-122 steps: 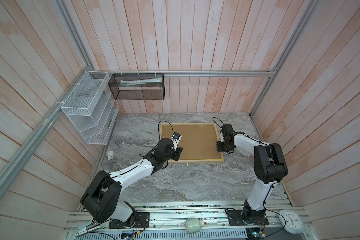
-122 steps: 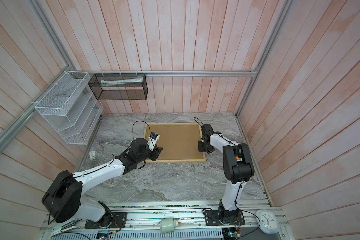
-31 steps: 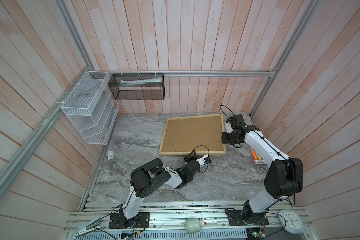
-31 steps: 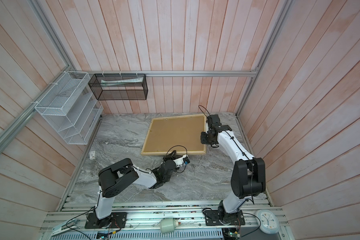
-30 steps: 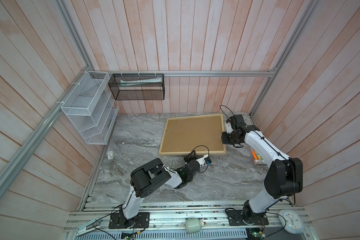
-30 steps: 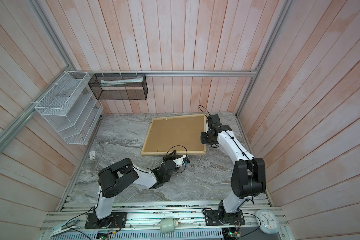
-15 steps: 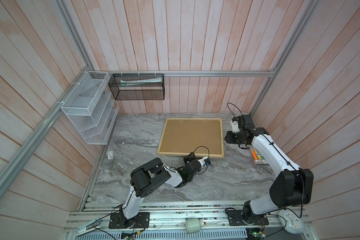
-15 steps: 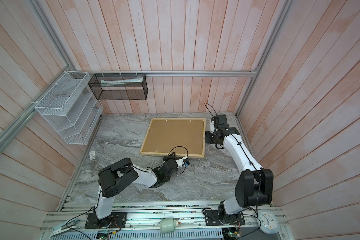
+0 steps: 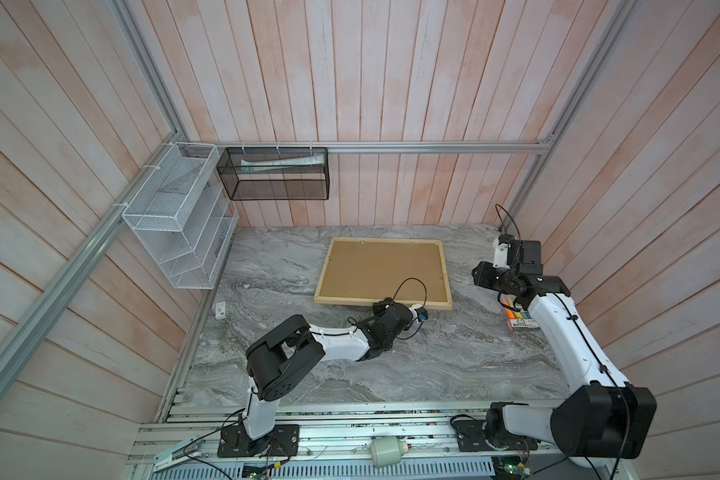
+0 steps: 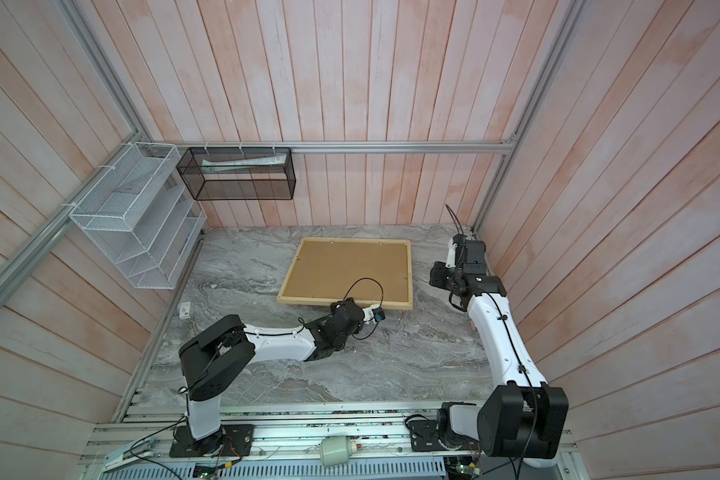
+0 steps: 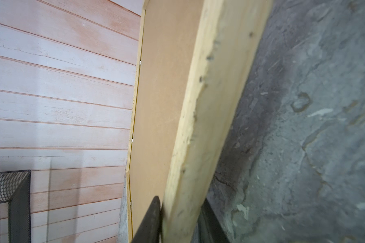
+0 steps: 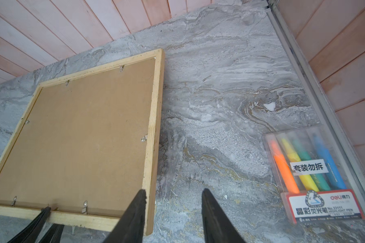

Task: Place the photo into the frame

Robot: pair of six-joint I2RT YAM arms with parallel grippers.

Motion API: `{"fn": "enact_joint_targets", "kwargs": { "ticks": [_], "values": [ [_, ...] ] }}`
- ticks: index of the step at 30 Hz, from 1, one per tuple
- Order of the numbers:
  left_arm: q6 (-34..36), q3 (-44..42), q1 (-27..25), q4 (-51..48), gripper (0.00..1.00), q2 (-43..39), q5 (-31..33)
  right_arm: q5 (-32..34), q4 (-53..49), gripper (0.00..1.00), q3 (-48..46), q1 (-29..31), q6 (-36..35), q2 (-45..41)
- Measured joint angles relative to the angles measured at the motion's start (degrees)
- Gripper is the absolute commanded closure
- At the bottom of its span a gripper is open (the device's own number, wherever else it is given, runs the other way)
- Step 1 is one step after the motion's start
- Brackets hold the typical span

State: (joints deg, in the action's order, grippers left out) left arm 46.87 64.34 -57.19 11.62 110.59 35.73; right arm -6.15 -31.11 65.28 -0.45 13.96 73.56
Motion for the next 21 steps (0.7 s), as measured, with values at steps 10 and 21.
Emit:
{"fn": "enact_joint_targets", "kwargs": {
  "ticks": [10,21],
  "values": [
    [-3.4,14.7,2.3,-22.7,1.0,-0.4,-5.7,-1.7,1.6,0.55,-3.5,-0.2,0.9,-0.2],
    [-4.9,27.1,5.4,-37.5,1.0,-0.4,-8.5,-2.8,2.9,0.55,-3.8,-2.0,1.0,-1.6]
  ]
}}
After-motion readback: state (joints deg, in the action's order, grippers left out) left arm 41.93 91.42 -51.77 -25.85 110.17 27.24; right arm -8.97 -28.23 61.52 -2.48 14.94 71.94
